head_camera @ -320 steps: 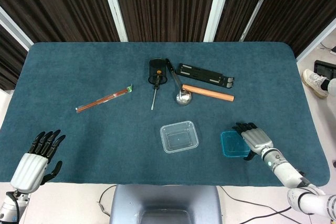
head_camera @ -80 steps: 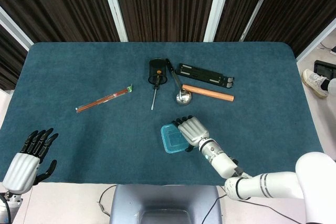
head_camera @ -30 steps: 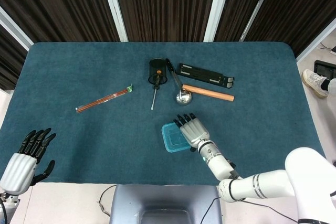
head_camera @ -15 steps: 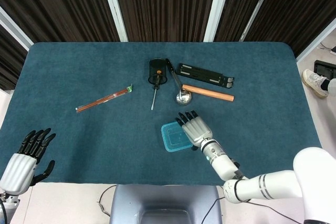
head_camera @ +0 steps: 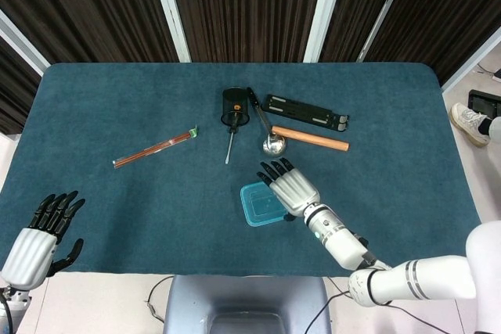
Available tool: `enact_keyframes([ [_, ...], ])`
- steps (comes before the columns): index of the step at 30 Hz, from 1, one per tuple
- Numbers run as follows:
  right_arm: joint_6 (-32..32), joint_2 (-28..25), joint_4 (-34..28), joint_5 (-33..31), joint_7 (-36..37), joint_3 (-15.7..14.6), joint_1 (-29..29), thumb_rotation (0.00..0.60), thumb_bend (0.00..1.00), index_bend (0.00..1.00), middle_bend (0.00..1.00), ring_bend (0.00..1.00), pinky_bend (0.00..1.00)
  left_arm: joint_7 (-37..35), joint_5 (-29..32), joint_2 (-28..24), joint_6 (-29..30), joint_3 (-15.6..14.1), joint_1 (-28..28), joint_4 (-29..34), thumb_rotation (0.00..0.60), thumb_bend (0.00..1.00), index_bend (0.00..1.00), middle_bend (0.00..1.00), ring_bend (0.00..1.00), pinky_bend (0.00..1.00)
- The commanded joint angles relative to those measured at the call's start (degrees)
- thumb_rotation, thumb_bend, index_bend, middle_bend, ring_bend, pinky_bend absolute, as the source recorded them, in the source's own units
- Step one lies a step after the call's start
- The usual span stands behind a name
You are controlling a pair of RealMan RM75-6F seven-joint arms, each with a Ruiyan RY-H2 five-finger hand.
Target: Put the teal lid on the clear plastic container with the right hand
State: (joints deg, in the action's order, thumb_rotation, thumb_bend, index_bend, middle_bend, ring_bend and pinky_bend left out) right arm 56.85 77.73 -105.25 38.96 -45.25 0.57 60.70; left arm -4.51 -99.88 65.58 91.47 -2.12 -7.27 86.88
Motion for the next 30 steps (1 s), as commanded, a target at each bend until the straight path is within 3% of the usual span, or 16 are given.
enact_keyframes([
  [1,1.1,2.2,1.8,-1.0,-3.3,0.3,1.5,0.600,0.21,0.33,0.05,0.02,0.13,-0.2,0.1,-0.1,0.0,0.0,0.0,0.0,0.600,0.44,0.00,0.00,0.00,0.02],
  [5,2.0,4.7,3.1,-2.4,-5.9,0.4,2.4,0.600,0.21,0.38,0.05,0.02,0.13,-0.5,0.0,-0.1,0.3,0.0,0.1,-0.2,0.600,0.44,0.00,0.00,0.00,0.02],
  [14,3.2,8.2,4.5,-5.2,-9.3,1.0,3.9,0.600,0.21,0.37,0.05,0.02,0.13,-0.9,0.0,-0.2,0.3,-0.1,0.1,-0.4,0.600,0.44,0.00,0.00,0.00,0.02],
  [30,2.3,9.0,5.4,-6.1,-10.0,1.1,4.8,0.600,0.21,0.43,0.05,0.02,0.13,-1.1,0.3,-0.2,0.3,0.1,0.1,-0.5,0.600,0.44,0.00,0.00,0.00,0.02],
])
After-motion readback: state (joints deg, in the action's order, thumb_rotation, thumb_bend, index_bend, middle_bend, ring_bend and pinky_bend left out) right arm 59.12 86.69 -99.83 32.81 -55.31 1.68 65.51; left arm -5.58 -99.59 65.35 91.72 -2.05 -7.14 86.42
